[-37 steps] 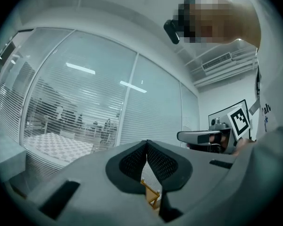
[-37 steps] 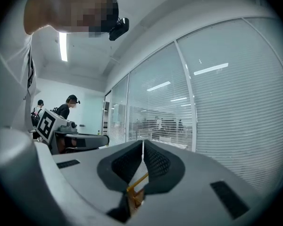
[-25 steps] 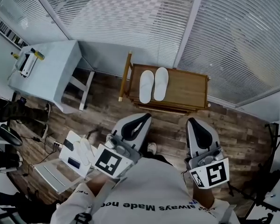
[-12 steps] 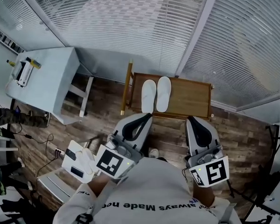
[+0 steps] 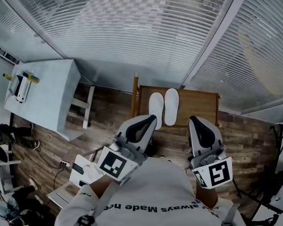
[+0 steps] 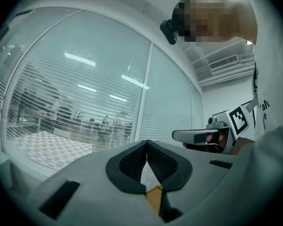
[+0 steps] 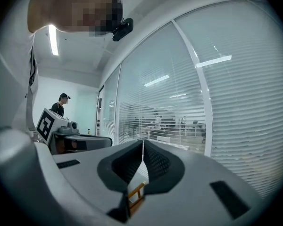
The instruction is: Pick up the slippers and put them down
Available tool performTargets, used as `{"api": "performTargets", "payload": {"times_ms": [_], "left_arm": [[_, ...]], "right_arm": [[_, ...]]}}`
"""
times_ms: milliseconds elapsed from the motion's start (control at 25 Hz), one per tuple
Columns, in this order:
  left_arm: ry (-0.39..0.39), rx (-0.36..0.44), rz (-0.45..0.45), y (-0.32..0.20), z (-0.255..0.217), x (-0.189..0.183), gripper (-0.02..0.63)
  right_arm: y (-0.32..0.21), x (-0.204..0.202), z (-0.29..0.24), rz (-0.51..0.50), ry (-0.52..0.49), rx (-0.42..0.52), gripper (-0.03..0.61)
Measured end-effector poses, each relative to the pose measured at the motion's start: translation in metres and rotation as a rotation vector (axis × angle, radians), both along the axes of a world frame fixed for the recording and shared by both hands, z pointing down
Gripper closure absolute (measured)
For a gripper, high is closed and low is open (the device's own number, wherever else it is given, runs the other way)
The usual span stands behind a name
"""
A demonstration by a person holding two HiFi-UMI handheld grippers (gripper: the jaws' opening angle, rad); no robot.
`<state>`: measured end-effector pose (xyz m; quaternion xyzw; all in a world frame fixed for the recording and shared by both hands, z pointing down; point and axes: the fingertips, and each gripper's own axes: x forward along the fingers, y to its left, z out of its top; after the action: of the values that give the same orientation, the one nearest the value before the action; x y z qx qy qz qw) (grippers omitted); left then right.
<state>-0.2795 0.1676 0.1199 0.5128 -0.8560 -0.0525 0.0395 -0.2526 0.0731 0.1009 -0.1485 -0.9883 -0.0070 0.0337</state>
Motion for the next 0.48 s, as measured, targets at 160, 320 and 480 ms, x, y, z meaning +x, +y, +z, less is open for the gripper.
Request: {"api": "performTargets", "payload": {"times_ms": [160,320,480], "left_arm": [[-0.007,-0.013,0.023,0.002,0.008,-0.020,0.601],[0.004,-0.034,0.040,-0.002,0.019,-0.031,0.601],[0.007,-0.016,0.027,-0.004,0.015,-0.040,0.601]], "right_arm": [[0.002,-0.021,0.003,0.016,-0.003,0.001,0.563],[-0.002,-0.034,0.009,0.026,0.002,-0.003,0.563],[-0.009,-0.040,0.011,0.031,0.008,-0.001,0.563]]}}
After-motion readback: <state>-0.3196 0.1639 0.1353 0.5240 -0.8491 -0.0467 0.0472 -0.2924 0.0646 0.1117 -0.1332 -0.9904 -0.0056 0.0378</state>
